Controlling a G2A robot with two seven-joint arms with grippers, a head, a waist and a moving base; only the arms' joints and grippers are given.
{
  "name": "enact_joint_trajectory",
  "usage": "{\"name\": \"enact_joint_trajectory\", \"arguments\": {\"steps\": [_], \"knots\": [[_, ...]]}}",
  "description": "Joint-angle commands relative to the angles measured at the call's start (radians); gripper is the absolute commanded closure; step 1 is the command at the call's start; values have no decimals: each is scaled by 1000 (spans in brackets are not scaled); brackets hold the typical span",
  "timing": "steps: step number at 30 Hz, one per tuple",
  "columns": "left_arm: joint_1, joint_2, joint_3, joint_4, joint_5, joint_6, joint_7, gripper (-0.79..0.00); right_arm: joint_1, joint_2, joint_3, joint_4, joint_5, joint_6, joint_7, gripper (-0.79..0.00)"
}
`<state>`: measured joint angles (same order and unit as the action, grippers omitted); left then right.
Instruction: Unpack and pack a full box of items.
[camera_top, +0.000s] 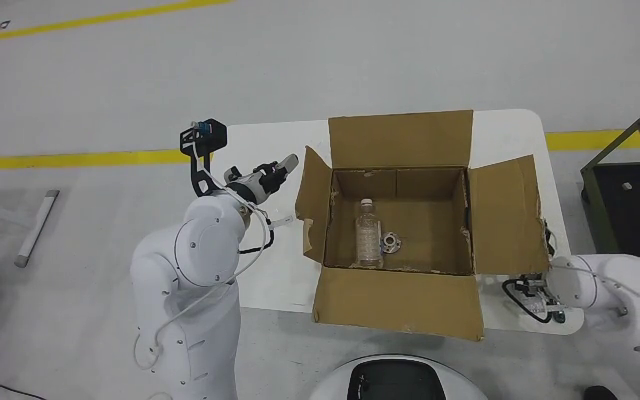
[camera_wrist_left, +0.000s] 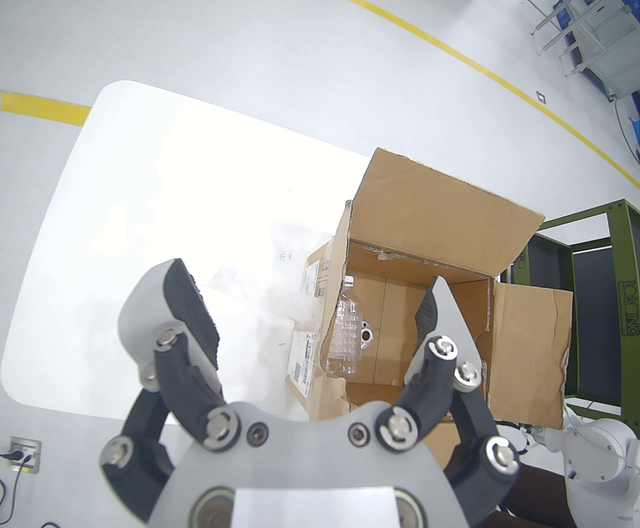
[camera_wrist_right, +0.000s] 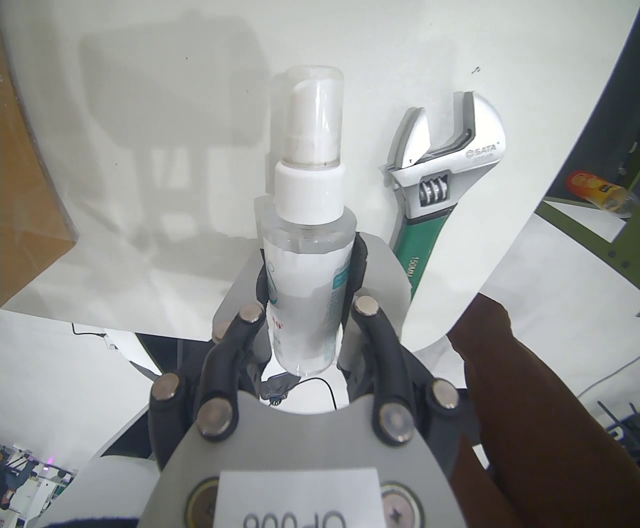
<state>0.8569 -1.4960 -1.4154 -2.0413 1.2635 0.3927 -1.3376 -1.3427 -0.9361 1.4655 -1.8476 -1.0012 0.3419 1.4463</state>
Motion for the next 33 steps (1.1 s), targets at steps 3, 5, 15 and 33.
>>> {"name": "enact_joint_trajectory", "arguments": {"steps": [3, 5, 15, 33], "knots": [[0, 0, 0, 0, 0, 0, 0, -785, 0, 1, 94, -16, 114, 8, 3, 0], [0, 0, 0, 0, 0, 0, 0, -785, -3, 4, 187, -15, 216, 4, 5, 0], [0, 0, 0, 0, 0, 0, 0, -785, -8, 1, 676, 103, 1013, -126, 27, 0], [0, 0, 0, 0, 0, 0, 0, -785, 127, 19, 268, -143, 1099, -49, -71, 0]]}}
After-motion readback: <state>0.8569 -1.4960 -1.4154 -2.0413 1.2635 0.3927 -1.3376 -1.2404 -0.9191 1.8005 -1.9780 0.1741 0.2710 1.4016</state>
